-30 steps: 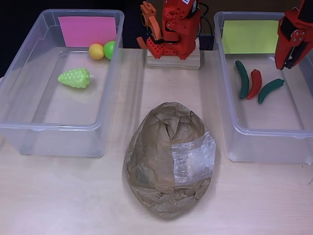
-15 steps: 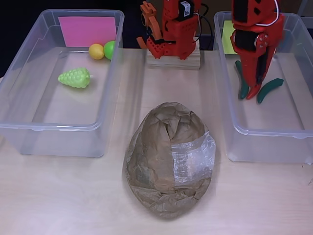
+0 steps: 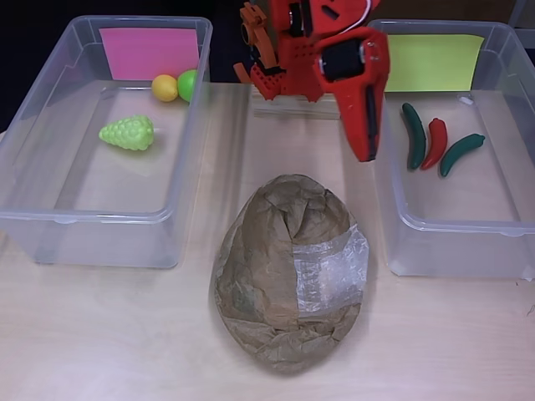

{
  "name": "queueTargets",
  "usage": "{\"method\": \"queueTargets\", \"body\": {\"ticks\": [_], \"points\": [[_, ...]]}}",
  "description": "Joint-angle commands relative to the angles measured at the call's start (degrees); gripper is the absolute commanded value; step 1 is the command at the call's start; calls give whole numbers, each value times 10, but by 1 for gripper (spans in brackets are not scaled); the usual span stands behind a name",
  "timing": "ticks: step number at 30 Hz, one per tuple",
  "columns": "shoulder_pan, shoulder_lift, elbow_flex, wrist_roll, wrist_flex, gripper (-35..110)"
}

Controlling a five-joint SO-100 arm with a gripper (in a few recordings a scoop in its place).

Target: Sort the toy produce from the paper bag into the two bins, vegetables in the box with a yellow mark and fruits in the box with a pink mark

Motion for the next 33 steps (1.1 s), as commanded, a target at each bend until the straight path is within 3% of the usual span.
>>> {"method": "queueTargets", "body": {"ticks": [1, 14, 26, 33], "points": [[40, 84, 116, -44, -70, 0], [163, 331, 361, -129, -132, 0], [185, 428, 372, -167, 47, 0], [170, 501, 372, -265, 174, 0]]}}
